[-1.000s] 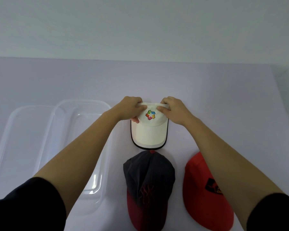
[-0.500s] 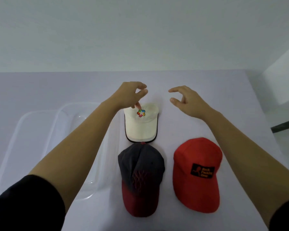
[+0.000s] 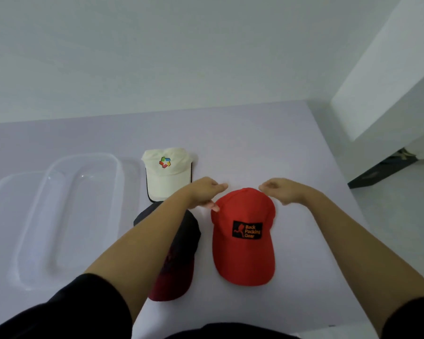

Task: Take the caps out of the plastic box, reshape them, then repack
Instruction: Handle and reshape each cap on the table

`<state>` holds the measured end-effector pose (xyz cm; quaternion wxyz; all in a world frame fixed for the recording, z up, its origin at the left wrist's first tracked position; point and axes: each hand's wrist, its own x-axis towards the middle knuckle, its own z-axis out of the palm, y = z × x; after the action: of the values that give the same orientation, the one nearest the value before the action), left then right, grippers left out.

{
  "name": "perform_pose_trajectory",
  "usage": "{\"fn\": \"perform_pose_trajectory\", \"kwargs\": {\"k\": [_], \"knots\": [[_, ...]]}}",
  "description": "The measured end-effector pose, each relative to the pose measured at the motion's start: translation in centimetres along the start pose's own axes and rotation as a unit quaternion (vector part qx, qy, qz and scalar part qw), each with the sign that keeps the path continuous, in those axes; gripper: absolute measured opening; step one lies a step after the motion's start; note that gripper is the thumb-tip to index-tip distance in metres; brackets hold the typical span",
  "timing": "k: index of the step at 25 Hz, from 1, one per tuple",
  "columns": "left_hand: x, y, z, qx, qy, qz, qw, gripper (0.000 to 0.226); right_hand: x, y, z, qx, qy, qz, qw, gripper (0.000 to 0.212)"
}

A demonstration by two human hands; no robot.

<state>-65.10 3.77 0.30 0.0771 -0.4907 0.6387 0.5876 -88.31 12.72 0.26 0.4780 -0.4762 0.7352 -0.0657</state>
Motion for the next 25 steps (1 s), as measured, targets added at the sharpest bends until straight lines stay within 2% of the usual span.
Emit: {"fn": "perform_pose_trajectory", "kwargs": {"k": [2, 5, 6, 11, 13, 15, 17, 19, 21, 23, 25], "knots": [[0.3, -0.2, 1.9, -0.115, -0.021, -0.073, 0.99, 0.051, -0.4, 1.1, 1.8, 0.096, -0.027, 0.035, 0.994, 0.04], [0.1, -0.2, 4.1, -0.261, -0.002, -0.093, 0.961, 0.017, -0.5, 1.9, 3.9, 0.208, -0.007, 0.028, 0.978, 0.027], [0.0, -0.2, 4.7, -0.287, 0.022, -0.085, 0.954, 0.013, -0.6, 2.2, 4.0, 0.227, 0.001, 0.019, 0.974, 0.024], [-0.2, -1.1, 6.2, -0.383, 0.128, -0.026, 0.915, 0.013, -0.4, 2.5, 4.1, 0.227, 0.071, -0.028, 0.971, 0.025], [-0.6, -1.0, 6.8, -0.422, 0.141, -0.031, 0.895, 0.01, -0.1, 2.7, 4.3, 0.221, 0.074, -0.03, 0.972, 0.028], [-1.0, -0.9, 7.1, -0.402, 0.146, -0.039, 0.903, 0.009, -0.4, 2.6, 4.5, 0.202, 0.071, -0.015, 0.977, 0.029], [-1.9, -0.7, 6.8, -0.294, 0.174, -0.015, 0.94, 0.026, -1.1, 2.2, 4.5, 0.153, 0.162, -0.033, 0.974, 0.036], [-4.0, -0.4, 5.6, -0.156, 0.249, 0.052, 0.954, 0.037, -2.5, 0.8, 5.1, 0.165, 0.304, -0.094, 0.934, 0.036], [-6.7, -1.0, 4.2, -0.087, 0.333, 0.103, 0.933, 0.037, -4.5, -1.5, 6.7, 0.207, 0.382, -0.18, 0.883, 0.025], [-9.3, -3.4, 2.6, -0.046, 0.41, 0.107, 0.905, 0.037, -5.9, -4.1, 9.9, 0.221, 0.338, -0.241, 0.883, 0.022], [-11.0, -6.9, 1.3, -0.028, 0.449, 0.058, 0.891, 0.046, -7.2, -6.4, 14.1, 0.232, 0.202, -0.239, 0.921, 0.033]]}}
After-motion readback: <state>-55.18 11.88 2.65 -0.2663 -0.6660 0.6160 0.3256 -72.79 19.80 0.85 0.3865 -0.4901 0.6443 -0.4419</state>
